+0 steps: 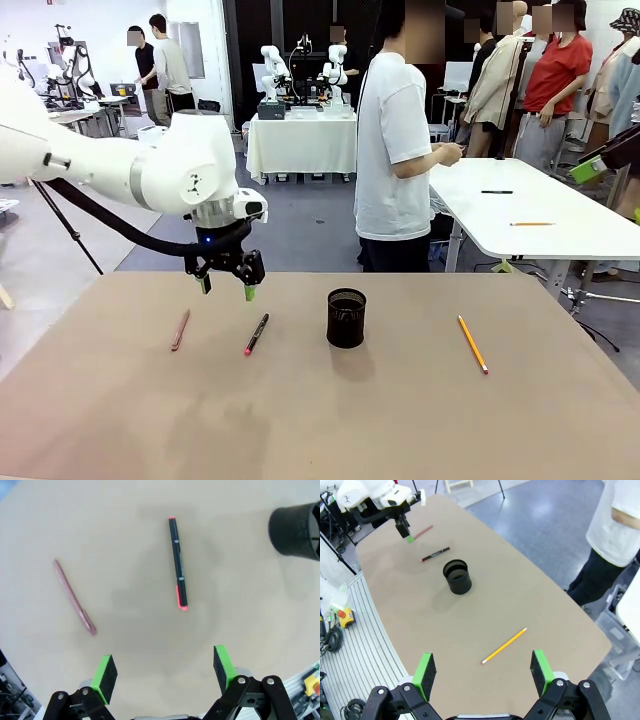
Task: Place the pens into the pen holder.
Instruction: Pick up a writing instrument from the table and place it into the Pen holder.
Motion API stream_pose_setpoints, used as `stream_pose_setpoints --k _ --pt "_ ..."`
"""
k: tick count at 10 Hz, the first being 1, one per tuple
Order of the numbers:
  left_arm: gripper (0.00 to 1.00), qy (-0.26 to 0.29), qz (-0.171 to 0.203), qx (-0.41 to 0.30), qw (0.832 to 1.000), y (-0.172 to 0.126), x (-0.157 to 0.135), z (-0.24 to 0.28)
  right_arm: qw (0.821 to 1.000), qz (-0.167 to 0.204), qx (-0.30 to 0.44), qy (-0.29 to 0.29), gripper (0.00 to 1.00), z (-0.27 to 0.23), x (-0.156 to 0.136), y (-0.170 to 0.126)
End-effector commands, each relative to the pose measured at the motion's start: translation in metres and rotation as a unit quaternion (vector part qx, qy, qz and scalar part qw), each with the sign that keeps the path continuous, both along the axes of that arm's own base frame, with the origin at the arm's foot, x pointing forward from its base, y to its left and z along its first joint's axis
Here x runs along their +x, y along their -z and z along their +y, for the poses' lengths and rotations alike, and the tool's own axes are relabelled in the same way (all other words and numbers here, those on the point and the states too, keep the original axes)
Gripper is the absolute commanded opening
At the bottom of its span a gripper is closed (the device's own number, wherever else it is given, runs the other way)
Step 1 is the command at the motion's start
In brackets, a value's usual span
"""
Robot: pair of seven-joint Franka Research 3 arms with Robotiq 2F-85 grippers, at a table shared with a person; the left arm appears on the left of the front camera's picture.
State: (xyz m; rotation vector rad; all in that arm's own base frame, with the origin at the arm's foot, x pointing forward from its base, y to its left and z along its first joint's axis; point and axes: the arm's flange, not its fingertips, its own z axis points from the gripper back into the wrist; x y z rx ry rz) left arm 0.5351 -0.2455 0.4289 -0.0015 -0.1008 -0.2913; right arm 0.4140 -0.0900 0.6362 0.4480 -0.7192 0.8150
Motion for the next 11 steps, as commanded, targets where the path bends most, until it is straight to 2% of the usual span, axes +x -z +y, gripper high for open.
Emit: stream_pose_setpoints --k 1,3,6,7,8,11 --pt "1.00 -0.022 -0.021 0.026 0.999 0.012 0.014 -0.009 1.000 -0.001 0.001 -0.001 1.00 0.000 0.000 -0.001" --pt "1.00 -0.041 -0.017 0.032 0.998 0.038 0.029 -0.033 1.000 -0.001 0.001 -0.001 1.00 0.000 0.000 -0.001" --pt "1.00 -0.083 -0.022 0.029 0.996 0.060 0.054 -0.044 1.000 -0.001 0.001 -0.001 1.00 0.000 0.000 -0.001" --pt "1.00 -0.066 -0.008 0.005 0.998 0.054 0.051 -0.036 1.000 -0.001 0.001 -0.001 1.00 0.000 0.000 -0.001" --pt "1.00 -0.062 -0.009 0.025 0.998 0.062 0.041 -0.038 1.000 -0.001 0.001 -0.001 1.00 0.000 0.000 -0.001" --pt "1.00 -0.062 -0.009 0.025 0.998 0.062 0.041 -0.038 1.000 -0.001 0.001 -0.001 1.00 0.000 0.000 -0.001"
